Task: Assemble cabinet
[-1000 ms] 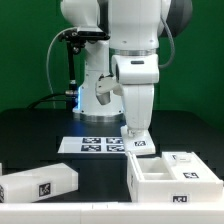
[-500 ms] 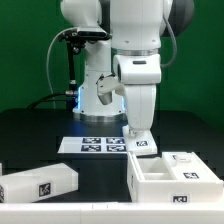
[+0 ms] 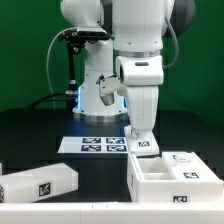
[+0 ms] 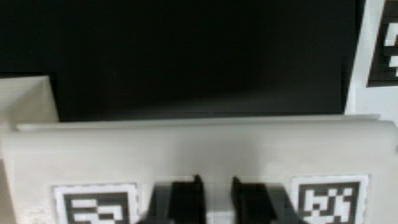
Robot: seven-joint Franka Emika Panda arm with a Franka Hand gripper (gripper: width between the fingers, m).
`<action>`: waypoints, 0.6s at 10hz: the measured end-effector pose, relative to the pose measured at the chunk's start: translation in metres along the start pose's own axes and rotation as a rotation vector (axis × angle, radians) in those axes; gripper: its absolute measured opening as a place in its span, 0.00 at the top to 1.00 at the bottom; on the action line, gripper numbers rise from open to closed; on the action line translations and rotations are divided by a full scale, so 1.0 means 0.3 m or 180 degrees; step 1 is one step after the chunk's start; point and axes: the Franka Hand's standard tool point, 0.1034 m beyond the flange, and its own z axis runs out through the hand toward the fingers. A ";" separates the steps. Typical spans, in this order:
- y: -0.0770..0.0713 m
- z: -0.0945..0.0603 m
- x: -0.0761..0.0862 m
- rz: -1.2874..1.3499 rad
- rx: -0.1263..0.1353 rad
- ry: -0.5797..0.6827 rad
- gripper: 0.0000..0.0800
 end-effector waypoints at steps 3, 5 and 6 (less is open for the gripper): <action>-0.001 0.003 -0.003 0.0008 0.0005 -0.0001 0.92; 0.000 0.003 -0.006 -0.0007 0.0003 0.0000 0.92; 0.003 -0.003 -0.012 -0.0066 -0.0009 0.0002 0.92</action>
Offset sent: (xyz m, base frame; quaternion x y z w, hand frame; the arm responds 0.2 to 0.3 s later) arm 0.0000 0.0000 0.0000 0.0000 0.0000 0.0000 1.0000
